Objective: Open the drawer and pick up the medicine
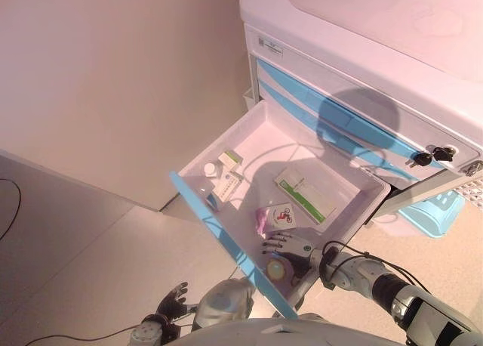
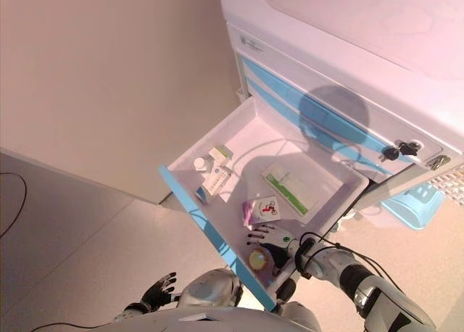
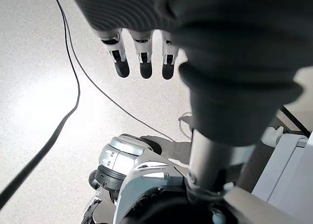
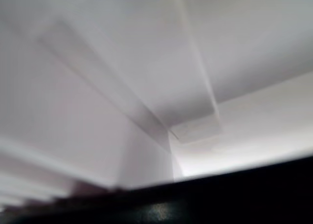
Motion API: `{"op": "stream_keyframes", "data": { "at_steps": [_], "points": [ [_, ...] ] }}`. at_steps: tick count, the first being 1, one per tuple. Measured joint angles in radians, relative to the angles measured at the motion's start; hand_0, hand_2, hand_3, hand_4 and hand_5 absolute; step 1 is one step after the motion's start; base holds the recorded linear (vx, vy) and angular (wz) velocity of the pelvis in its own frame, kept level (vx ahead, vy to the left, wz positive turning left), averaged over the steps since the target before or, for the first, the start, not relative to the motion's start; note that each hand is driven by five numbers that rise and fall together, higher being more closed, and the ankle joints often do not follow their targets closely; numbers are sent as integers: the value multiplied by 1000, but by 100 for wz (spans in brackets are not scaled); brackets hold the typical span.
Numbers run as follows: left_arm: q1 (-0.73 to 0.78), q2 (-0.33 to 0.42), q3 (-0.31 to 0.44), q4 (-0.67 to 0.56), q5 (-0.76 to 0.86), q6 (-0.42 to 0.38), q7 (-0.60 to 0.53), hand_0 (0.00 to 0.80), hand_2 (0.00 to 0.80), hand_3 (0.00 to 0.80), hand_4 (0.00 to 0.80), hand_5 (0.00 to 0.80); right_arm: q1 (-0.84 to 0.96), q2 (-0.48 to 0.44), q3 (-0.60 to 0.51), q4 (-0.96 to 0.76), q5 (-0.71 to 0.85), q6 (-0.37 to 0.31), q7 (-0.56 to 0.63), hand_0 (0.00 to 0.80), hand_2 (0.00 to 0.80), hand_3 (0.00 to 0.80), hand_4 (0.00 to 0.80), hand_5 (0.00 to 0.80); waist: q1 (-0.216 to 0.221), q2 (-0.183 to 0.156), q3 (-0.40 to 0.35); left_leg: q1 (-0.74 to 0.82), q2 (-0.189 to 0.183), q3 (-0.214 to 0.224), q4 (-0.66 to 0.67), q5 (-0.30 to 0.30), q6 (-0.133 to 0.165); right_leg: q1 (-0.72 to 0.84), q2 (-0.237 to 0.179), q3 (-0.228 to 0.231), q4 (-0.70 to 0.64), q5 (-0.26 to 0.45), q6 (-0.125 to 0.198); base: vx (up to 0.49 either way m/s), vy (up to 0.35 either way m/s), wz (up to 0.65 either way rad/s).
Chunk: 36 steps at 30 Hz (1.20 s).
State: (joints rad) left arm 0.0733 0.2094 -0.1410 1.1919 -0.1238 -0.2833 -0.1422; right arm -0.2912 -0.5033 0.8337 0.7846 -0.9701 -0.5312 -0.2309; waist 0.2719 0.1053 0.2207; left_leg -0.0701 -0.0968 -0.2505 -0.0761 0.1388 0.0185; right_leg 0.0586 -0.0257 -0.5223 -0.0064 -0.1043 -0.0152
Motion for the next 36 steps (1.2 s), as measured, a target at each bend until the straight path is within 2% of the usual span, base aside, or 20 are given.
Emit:
{"op": "stream_keyframes", "data": {
  "at_steps": [16,29,30,31,32,36],
  "points": [
    [-2,1,1,0,0,7,-6,0,0,0,0,0,-6,0,-1,2,52,-13,67,0,0,0,0,0,0,1,0,1,0,-1,0,0,0,0,-1,2,2,0,0,0,0,0],
    [-6,2,1,1,0,19,-20,0,0,0,0,0,-22,1,-3,46,78,-76,80,0,0,0,0,0,1,7,-3,3,-1,-2,1,0,0,3,-2,1,2,0,0,0,0,0],
    [-6,2,1,2,0,19,-21,0,0,0,0,0,-24,1,-4,50,78,-81,81,78,78,78,78,78,1,9,-3,3,-1,-2,1,0,0,4,-3,1,2,0,0,0,0,0],
    [-6,2,1,2,1,19,-21,0,0,0,0,0,-28,1,-2,55,78,-90,89,210,210,210,210,210,1,12,-3,4,-1,-3,1,0,0,4,-3,0,3,0,0,0,0,0],
    [-6,2,1,1,1,19,-22,0,0,0,0,0,-32,0,-2,64,78,-106,96,383,383,383,383,383,3,15,-4,4,-1,-4,2,0,0,5,-3,-2,3,0,0,0,0,0],
    [-6,2,1,2,1,19,-30,0,0,0,0,0,-36,-1,-1,78,78,-136,109,656,656,656,656,656,11,17,-5,5,-1,-6,2,0,0,8,-3,-5,2,-1,-1,5,4,1]
  ]
}}
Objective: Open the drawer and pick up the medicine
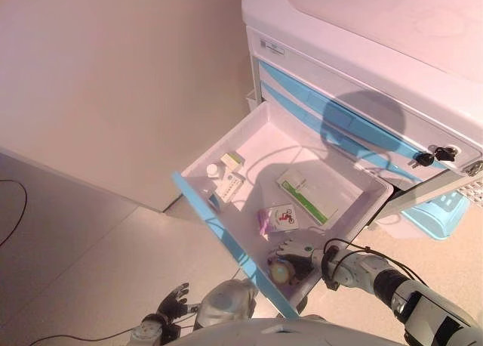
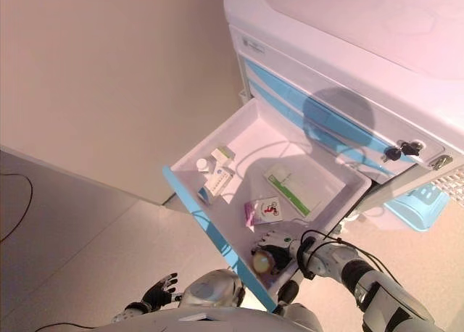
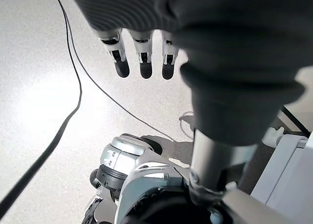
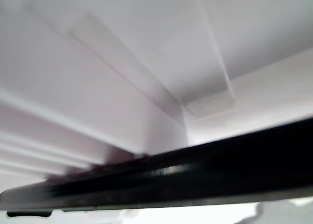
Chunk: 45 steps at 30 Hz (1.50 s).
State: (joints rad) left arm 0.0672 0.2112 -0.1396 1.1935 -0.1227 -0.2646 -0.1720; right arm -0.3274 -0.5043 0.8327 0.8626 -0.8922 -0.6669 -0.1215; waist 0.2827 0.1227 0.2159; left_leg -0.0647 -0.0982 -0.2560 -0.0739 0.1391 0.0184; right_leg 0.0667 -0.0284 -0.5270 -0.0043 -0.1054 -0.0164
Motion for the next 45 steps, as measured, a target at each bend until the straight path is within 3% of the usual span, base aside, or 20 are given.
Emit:
{"op": "stream_keyframes", "data": {
  "at_steps": [3,24,28,32,34,37,40,43,45],
  "points": [
    [0,1,1,0,1,0,-8,0,0,0,0,0,0,0,0,0,0,0,0,800,800,800,800,800,0,1,0,1,0,0,1,0,0,1,0,0,0,0,0,0,0,0],
    [-1,2,0,0,4,0,-10,0,0,0,0,0,0,-1,1,-4,14,13,15,800,800,800,800,800,-1,1,-1,3,1,6,1,0,0,0,0,5,4,0,0,0,-1,0],
    [-9,2,0,0,6,5,-10,0,0,0,0,0,2,-1,8,-8,56,41,15,800,800,800,800,800,-4,0,0,12,3,16,-2,0,0,0,0,20,8,0,0,-5,-28,-10],
    [-12,2,0,-6,6,25,-1,0,0,0,0,0,30,-34,1,-102,106,127,21,800,800,800,800,800,-7,-15,8,20,11,63,-7,-1,1,-13,1,64,21,0,0,8,-101,-21],
    [-8,7,1,-14,4,29,17,0,0,0,0,0,99,-82,-65,-253,258,178,53,800,800,800,800,800,-20,-34,20,31,16,105,-9,0,1,-19,1,109,30,0,1,17,-83,-51],
    [20,54,9,-14,-2,60,34,0,0,0,0,0,149,-85,-263,-563,548,182,107,800,800,800,800,800,-99,-116,31,79,31,160,-14,-8,3,4,9,174,36,1,1,20,-54,-67],
    [30,107,15,-13,-5,89,44,0,0,0,0,0,156,-75,-476,-687,800,205,175,800,800,800,800,800,-153,-190,0,107,52,208,-14,-40,3,7,23,226,39,-3,6,19,-25,-58],
    [22,112,19,-18,-23,124,70,0,0,0,0,0,166,-79,-610,-733,998,273,243,800,800,800,800,800,-192,-206,-13,118,54,244,-14,-49,9,-1,22,262,49,3,5,24,0,-38],
    [7,102,19,-40,-45,154,77,0,0,0,0,0,175,-73,-653,-764,1088,323,277,800,800,800,800,800,-212,-194,-13,125,53,267,-14,-51,14,-8,20,286,59,7,7,17,6,-38]
  ]
}}
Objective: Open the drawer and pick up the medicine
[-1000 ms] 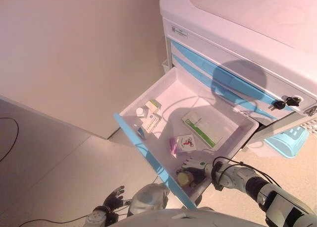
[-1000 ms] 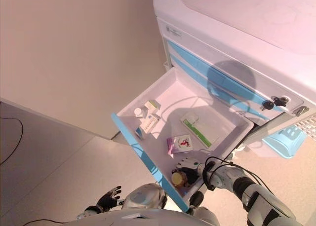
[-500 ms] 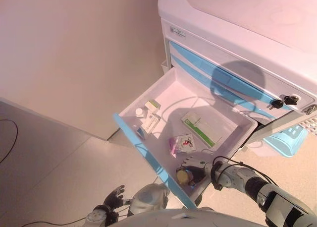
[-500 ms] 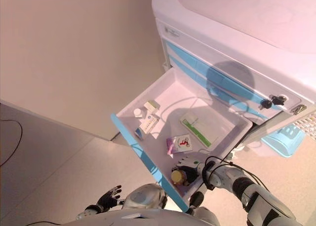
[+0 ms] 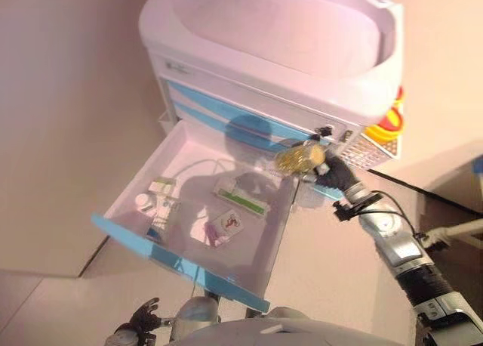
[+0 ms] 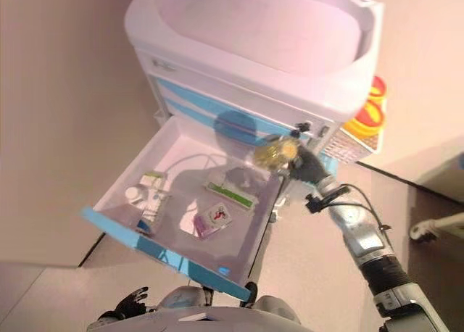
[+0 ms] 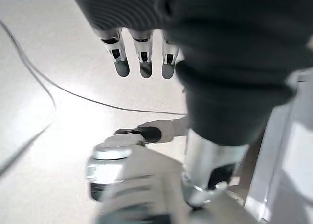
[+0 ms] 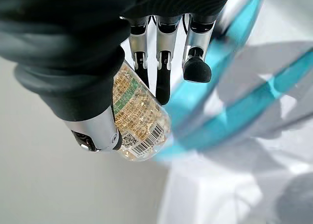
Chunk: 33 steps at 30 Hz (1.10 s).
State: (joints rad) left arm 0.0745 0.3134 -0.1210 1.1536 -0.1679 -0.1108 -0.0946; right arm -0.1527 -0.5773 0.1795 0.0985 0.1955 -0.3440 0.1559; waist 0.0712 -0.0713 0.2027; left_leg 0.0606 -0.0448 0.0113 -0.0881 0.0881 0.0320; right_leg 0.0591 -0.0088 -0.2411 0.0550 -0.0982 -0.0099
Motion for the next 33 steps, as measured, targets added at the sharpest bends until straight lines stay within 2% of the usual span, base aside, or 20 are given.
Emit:
{"op": "stream_keyframes", "data": {
  "at_steps": [1,6,10,16,23,27,33],
  "points": [
    [-16,-9,0,-17,-8,13,1,0,0,0,0,0,1,2,-10,-15,32,22,11,800,800,800,800,800,-13,10,-2,2,0,14,0,-1,3,0,0,13,-1,5,-1,14,2,-32],
    [-48,-49,0,-63,-38,72,6,0,0,0,0,0,2,6,-10,-36,129,93,32,800,800,800,800,800,-55,58,-25,8,-2,29,0,5,13,9,2,43,-24,35,-7,1,-7,-20],
    [-55,-52,-1,-81,-48,102,3,0,0,0,0,0,2,9,-12,-45,209,138,46,800,800,800,800,800,-66,62,-27,15,1,30,0,4,12,22,7,43,-41,39,-9,-3,-4,-1],
    [-58,-52,0,-81,-49,136,-2,0,0,0,0,0,-20,10,-23,-68,239,174,43,800,800,800,800,800,-71,68,-31,15,3,35,0,3,11,22,9,43,-43,40,-10,-30,-10,-1],
    [-54,-38,2,-81,-49,157,-27,0,0,0,0,0,-42,-32,-114,-121,384,245,44,800,800,800,800,800,-72,71,-32,17,4,37,0,2,9,31,11,43,-56,44,-16,0,0,0],
    [-60,-22,8,-82,-48,169,-51,0,0,0,0,0,-124,-64,-165,-146,455,261,42,800,800,800,800,800,-77,72,-33,20,6,38,0,2,8,32,13,46,-56,44,-16,1,3,-1],
    [-81,-18,8,-80,-48,181,-69,0,0,0,0,0,-308,-153,-165,-141,452,264,26,800,800,800,800,800,-72,74,-35,29,6,38,0,2,8,42,14,48,-56,44,-16,5,8,0]
  ]
}}
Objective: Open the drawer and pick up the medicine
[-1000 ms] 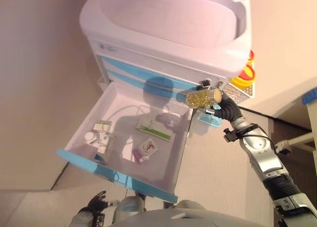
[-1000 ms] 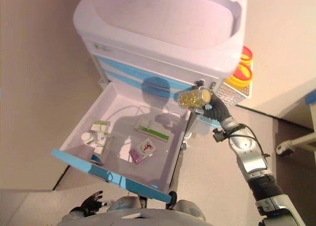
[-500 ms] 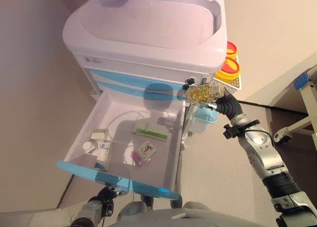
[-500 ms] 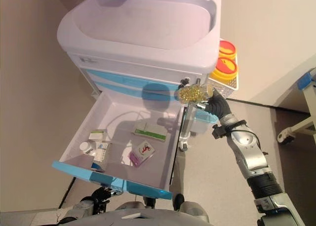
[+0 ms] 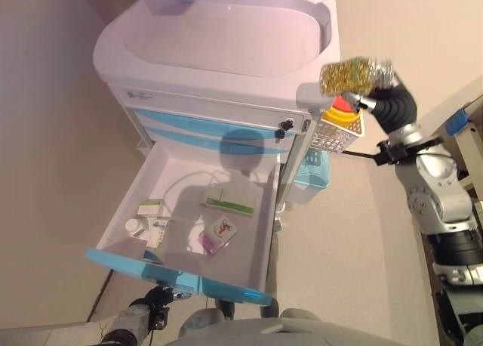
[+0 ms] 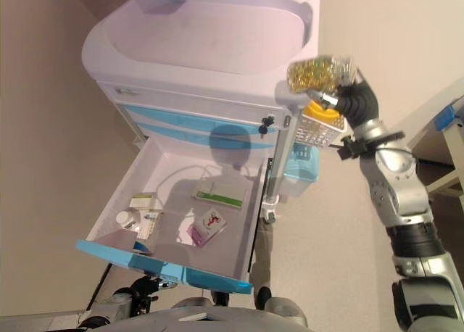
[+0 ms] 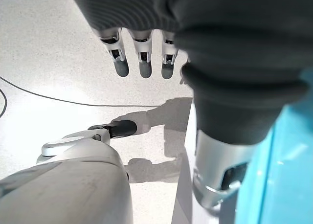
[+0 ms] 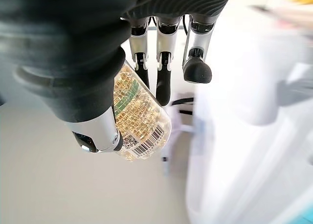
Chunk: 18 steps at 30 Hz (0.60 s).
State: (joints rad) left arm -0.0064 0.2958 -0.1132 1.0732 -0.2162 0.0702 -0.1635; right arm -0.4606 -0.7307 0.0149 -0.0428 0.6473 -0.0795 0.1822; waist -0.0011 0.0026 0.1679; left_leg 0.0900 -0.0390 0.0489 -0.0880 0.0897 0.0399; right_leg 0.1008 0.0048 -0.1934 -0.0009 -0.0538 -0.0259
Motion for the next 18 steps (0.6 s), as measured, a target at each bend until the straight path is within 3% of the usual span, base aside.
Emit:
{"op": "stream_keyframes", "data": {
  "at_steps": [3,9,18],
  "points": [
    [-9,1,0,2,0,13,-1,0,0,0,0,0,-118,-38,23,65,-4,16,-1,800,800,800,800,800,5,0,-4,7,0,-6,0,-1,-1,10,0,-7,0,0,0,26,22,6],
    [-44,3,-1,14,-1,19,0,0,0,0,0,0,-385,-160,193,331,-94,73,11,800,800,800,800,800,54,-8,-27,7,-3,-38,0,2,-4,30,-1,-41,-14,0,0,41,12,15],
    [-55,32,-2,33,-20,62,1,0,0,0,0,0,-706,-192,453,762,-314,170,74,800,800,800,800,800,159,-28,-39,-2,-22,-126,0,8,-6,69,-7,-124,-53,-1,1,63,7,29]
  ]
}}
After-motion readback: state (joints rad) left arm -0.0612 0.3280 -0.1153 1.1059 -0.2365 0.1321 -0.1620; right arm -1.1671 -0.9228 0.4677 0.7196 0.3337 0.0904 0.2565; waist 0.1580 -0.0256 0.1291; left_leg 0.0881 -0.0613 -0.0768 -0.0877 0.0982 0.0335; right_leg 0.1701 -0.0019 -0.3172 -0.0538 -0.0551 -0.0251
